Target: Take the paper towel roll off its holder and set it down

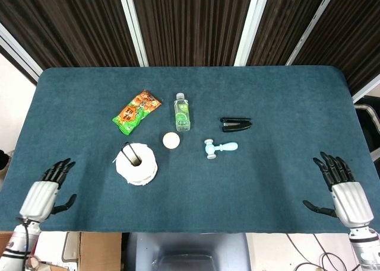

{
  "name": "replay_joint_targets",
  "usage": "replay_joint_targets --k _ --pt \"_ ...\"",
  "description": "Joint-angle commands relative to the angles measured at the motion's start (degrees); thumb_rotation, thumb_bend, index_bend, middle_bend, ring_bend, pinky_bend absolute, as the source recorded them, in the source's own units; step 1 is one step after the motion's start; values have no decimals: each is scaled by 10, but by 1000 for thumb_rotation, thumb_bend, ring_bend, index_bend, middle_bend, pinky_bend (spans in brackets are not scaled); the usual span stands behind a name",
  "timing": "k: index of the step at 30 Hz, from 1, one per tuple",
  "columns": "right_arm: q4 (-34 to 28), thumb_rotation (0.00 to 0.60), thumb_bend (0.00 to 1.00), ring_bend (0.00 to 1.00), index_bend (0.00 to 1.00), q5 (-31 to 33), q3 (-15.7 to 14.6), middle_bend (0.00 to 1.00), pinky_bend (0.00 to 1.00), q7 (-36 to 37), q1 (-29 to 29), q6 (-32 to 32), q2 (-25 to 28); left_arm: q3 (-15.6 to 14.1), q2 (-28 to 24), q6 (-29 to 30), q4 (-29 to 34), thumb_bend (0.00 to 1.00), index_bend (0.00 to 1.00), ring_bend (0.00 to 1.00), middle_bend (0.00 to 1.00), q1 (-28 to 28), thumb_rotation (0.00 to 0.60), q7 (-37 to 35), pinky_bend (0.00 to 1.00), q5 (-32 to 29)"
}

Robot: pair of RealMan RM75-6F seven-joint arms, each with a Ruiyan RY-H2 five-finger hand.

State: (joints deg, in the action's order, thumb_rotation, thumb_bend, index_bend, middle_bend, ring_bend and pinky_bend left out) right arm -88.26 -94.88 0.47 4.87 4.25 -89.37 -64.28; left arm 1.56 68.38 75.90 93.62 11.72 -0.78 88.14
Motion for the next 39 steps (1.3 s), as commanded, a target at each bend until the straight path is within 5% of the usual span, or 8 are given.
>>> replay_joint_targets --k 1,11,39 --pt "0 600 55 0 0 -5 -2 0 37 11 -1 -4 6 4 17 -28 14 367 0 0 0 22 600 -22 156 0" --pt "4 600 55 0 0 -17 -3 0 37 49 -8 -28 16 19 76 -68 13 366 0 0 0 67 600 -76 150 -6" --pt "9 600 55 0 0 -18 4 0 37 83 -16 -52 18 75 245 -118 -38 365 0 0 0 143 600 -20 143 -115"
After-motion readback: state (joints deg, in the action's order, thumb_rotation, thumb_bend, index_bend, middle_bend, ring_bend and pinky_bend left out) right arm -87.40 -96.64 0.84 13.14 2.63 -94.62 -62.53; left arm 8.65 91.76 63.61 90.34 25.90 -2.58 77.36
